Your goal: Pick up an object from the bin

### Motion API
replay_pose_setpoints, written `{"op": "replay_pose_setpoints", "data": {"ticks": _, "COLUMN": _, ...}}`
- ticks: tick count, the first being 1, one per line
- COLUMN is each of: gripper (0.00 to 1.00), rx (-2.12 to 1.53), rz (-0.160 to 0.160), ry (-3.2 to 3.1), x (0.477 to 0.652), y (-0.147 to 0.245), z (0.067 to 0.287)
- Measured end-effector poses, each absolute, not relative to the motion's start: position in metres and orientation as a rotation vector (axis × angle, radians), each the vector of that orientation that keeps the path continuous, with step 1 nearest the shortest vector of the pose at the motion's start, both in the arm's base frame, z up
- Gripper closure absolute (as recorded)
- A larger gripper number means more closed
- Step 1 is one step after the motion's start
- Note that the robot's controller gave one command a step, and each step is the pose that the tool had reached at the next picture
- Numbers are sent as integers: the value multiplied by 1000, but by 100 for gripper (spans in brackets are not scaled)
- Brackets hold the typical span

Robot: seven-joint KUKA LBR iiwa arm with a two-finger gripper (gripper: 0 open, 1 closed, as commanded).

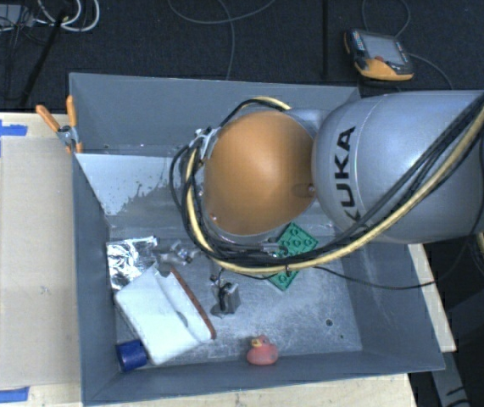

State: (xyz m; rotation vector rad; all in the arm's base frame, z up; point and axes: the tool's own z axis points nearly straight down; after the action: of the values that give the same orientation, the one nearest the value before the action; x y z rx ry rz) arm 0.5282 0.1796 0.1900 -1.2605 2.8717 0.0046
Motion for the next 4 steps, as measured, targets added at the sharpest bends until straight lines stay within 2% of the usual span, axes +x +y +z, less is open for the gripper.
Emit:
{"op": "replay_pose_setpoints", "data": {"ticks": 1, "gripper": 0, "rx": -1612, "rz": 3, "ry": 2694, "x": 594, "y": 195, "z": 155}}
{"op": "replay_pose_setpoints", "data": {"ticks": 2, "gripper": 0, "rx": -1993, "rz": 4, "ry": 2428, "x": 605, "y": 181, "z": 96}}
{"op": "replay_pose_setpoints", "data": {"ticks": 3, "gripper": 0, "rx": -2124, "rz": 4, "ry": 2301, "x": 620, "y": 170, "z": 73}}
{"op": "replay_pose_setpoints", "data": {"ticks": 4, "gripper": 100, "rx": -2121, "rz": 0, "ry": 2309, "x": 621, "y": 166, "z": 72}}
